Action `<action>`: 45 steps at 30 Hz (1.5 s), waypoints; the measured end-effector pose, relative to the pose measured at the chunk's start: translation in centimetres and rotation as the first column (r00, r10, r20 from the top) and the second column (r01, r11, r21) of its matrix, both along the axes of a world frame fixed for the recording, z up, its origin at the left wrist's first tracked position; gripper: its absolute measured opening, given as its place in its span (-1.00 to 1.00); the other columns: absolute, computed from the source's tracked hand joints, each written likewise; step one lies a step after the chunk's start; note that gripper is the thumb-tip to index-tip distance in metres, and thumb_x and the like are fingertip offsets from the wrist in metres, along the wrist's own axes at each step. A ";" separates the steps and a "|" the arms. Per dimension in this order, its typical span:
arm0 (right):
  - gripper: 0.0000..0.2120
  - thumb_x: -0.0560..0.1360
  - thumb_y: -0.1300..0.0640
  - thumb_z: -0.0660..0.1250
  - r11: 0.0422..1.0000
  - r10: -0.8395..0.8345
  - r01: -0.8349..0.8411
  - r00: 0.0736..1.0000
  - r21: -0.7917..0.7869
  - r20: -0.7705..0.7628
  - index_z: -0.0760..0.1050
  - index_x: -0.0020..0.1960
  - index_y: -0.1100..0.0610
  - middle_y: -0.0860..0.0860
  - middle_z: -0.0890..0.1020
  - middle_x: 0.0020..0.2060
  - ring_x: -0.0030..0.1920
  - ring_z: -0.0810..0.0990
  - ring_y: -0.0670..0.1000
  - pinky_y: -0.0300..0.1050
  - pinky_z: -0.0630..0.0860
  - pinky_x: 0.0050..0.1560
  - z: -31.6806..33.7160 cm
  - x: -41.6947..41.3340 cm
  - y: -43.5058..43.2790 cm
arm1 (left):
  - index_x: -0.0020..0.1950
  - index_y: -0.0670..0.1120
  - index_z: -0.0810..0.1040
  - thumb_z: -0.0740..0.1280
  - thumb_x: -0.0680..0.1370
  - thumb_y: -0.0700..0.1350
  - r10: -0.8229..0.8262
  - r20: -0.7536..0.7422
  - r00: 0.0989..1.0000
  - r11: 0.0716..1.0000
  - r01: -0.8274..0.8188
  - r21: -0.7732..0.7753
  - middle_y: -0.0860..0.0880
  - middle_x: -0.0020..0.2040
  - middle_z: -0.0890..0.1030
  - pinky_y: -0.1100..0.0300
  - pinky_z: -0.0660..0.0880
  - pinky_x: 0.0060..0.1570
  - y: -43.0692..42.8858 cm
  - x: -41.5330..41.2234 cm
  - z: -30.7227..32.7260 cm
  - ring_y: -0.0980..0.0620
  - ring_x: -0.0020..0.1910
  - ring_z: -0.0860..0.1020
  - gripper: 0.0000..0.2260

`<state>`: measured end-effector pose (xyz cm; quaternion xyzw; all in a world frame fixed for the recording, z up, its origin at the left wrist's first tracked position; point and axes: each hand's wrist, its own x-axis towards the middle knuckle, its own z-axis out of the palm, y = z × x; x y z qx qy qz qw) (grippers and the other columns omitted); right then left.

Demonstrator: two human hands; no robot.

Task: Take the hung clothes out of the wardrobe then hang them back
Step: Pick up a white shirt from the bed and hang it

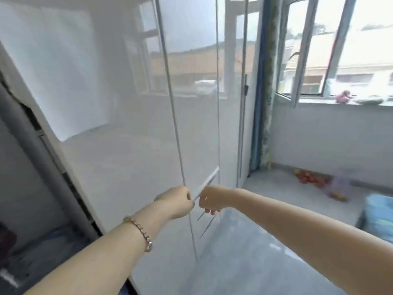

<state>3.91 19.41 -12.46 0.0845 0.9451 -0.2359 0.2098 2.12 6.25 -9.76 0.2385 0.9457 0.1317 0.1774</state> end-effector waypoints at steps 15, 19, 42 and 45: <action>-0.73 0.51 0.24 0.17 0.510 -0.860 0.860 0.510 -0.001 0.016 0.59 0.07 0.29 0.20 0.65 0.03 0.10 0.58 0.17 -0.13 0.48 -0.01 -13.6 45.9 31.0 | -0.31 -0.09 0.43 0.20 0.51 -0.23 -0.543 0.288 0.789 0.839 0.502 0.208 -0.09 -0.32 0.60 0.21 0.49 -0.28 36.8 29.6 -13.2 -0.09 -0.31 0.60 -0.80; -0.76 0.51 0.27 0.14 0.254 -0.960 0.967 0.255 -0.021 0.119 0.53 -0.21 0.31 0.34 0.55 -0.19 -0.14 0.57 0.17 -0.06 0.39 -0.20 -17.5 55.8 34.4 | -0.21 -0.03 0.48 0.21 0.50 -0.13 -0.750 0.209 0.628 0.658 0.742 0.129 -0.10 -0.09 0.64 0.10 0.54 -0.04 42.4 37.3 -15.8 -0.12 -0.07 0.60 -0.89; -0.66 0.52 0.19 0.18 -0.572 -0.778 0.795 -0.603 0.201 0.174 0.43 0.28 0.21 0.16 0.43 0.30 0.26 0.44 0.20 -0.04 0.44 0.13 -46.2 91.9 49.6 | -0.09 0.04 0.45 0.16 0.55 -0.17 -0.934 0.314 0.169 0.191 0.981 0.041 0.03 -0.08 0.55 0.11 0.51 -0.05 71.7 70.4 -40.3 -0.03 -0.08 0.54 -0.86; -0.59 0.54 0.14 0.18 -0.553 -0.785 0.805 -0.590 0.216 0.190 0.32 0.36 0.23 0.16 0.33 0.37 0.34 0.36 0.21 0.00 0.37 0.26 -50.7 94.3 53.0 | -0.05 0.01 0.47 0.14 0.56 -0.18 -0.931 0.333 0.151 0.158 0.987 -0.006 0.03 -0.07 0.54 0.09 0.52 -0.04 74.6 72.7 -44.1 -0.03 -0.07 0.52 -0.85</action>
